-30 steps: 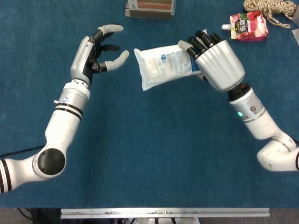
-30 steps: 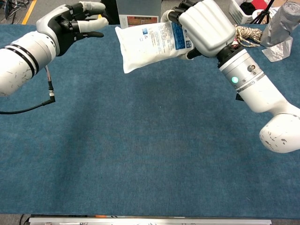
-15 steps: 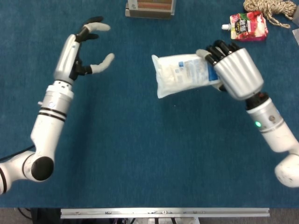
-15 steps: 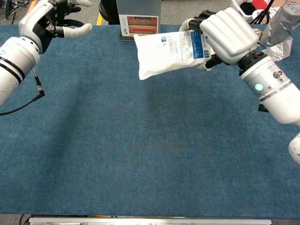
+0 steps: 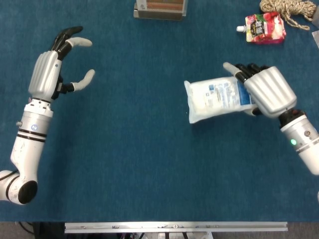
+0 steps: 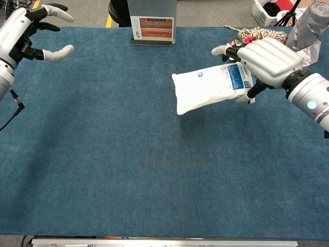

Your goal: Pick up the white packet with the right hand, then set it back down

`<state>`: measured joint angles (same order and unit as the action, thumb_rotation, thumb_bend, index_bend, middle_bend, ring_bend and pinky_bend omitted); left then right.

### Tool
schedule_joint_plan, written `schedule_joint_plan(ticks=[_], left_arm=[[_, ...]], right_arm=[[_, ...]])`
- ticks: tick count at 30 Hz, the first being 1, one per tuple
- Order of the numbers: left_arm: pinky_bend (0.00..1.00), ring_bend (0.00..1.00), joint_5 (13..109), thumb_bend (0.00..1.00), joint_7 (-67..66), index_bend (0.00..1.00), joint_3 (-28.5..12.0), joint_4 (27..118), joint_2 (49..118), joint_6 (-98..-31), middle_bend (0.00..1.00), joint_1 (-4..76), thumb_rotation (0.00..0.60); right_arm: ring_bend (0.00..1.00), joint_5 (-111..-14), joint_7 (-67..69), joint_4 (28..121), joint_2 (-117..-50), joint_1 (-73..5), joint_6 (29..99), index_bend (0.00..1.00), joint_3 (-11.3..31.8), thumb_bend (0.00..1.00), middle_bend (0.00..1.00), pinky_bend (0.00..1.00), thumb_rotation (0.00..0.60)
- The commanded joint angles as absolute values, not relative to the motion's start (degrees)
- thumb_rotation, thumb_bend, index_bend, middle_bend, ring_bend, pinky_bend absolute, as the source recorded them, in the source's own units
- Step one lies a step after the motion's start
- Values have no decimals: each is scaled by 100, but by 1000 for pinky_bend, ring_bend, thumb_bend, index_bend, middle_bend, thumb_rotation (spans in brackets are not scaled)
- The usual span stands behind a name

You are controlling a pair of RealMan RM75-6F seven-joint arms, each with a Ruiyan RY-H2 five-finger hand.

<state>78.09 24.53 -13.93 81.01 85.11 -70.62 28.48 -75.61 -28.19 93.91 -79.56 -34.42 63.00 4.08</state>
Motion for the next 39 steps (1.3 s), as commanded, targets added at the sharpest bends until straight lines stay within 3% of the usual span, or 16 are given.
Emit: schedule_joint_plan(ticks=[1, 7, 17, 20, 22, 39], left_arm=[[207, 85, 7834, 301, 2410, 302, -1364, 8076, 8478, -7104, 147, 2819, 600], [207, 85, 8026, 301, 2213, 302, -1236, 7911, 8414, -7304, 146, 2734, 600], [207, 85, 8111, 301, 2161, 305, -1041, 7981, 8079, -7495, 148, 2466, 600], [207, 85, 8244, 301, 2070, 305, -908, 7993, 7877, -7599, 148, 2348, 600], [207, 86, 8353, 301, 2047, 306, -827, 7999, 7777, -7684, 148, 2280, 600], [207, 87, 8938, 302, 1865, 328, -490, 7967, 7635, -8281, 163, 1959, 600]], right_arm=[[203, -7316, -2900, 9637, -7738, -3513, 5977, 0, 374, 0, 32, 520, 600], [63, -7234, -2877, 10021, -7374, -3526, 5798, 0, 318, 0, 0, 463, 600], [25, -7490, -2680, 10699, -6624, -3219, 6034, 0, 63, 0, 13, 355, 600], [70, -7565, -2759, 10843, -6385, -2915, 6538, 16, 11, 0, 99, 355, 600], [102, -7594, -2727, 10922, -6252, -2732, 6796, 81, -14, 0, 148, 355, 600], [249, -8334, -2148, 11165, -5794, -1537, 8495, 276, -69, 0, 314, 425, 600]])
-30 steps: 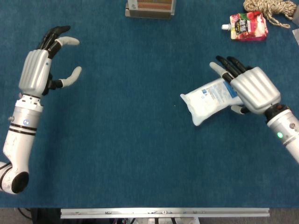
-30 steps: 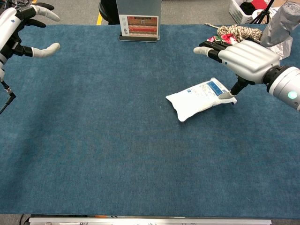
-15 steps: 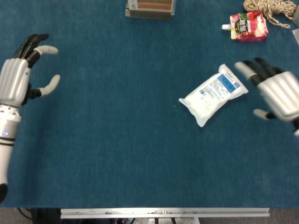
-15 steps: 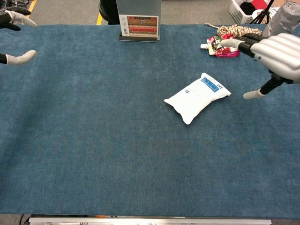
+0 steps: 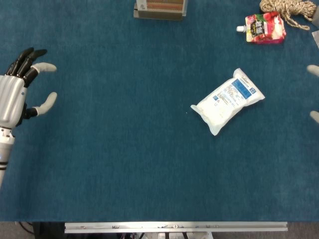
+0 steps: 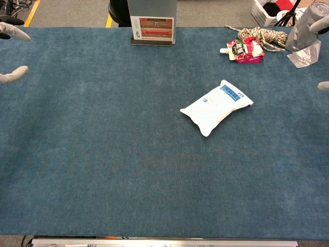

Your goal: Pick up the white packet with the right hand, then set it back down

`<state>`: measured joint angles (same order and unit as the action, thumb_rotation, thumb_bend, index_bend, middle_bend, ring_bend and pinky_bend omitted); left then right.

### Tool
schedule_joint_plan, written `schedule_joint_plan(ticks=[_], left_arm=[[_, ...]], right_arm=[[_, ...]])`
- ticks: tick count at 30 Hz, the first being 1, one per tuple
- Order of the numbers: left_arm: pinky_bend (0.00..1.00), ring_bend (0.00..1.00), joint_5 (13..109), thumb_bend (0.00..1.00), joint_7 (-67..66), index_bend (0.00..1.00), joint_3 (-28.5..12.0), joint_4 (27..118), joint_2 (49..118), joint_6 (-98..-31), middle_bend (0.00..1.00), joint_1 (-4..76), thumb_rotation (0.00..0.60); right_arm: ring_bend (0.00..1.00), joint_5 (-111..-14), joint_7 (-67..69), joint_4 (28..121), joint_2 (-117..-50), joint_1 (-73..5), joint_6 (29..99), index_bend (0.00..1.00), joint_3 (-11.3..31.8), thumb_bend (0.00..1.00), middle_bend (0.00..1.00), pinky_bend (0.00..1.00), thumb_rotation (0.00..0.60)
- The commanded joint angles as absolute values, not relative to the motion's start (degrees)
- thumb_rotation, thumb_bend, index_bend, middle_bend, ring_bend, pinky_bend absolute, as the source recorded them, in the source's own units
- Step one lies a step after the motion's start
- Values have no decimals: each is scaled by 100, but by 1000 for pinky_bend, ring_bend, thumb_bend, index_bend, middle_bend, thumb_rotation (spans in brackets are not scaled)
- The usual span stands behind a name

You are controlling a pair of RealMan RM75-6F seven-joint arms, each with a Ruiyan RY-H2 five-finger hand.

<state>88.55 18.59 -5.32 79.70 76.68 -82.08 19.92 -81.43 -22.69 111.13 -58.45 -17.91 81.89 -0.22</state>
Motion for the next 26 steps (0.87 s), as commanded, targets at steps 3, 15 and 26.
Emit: schedule_joint_plan(ticks=[3, 15, 26], left_arm=[[207, 88, 9010, 301, 1889, 335, -450, 7955, 7595, -8361, 168, 1914, 600], [207, 88, 9077, 301, 1912, 347, -365, 7967, 7489, -8471, 176, 1784, 600], [207, 88, 9012, 300, 1762, 348, -404, 8036, 7463, -8390, 176, 1794, 600]], right_arm=[[267, -8478, -2079, 11233, -5771, -1259, 8831, 293, -128, 0, 332, 425, 600], [287, -8609, -1956, 11338, -5799, -454, 9541, 302, -235, 0, 352, 425, 600], [287, -8484, -1799, 11219, -5873, -412, 9227, 306, -86, 0, 352, 425, 600]])
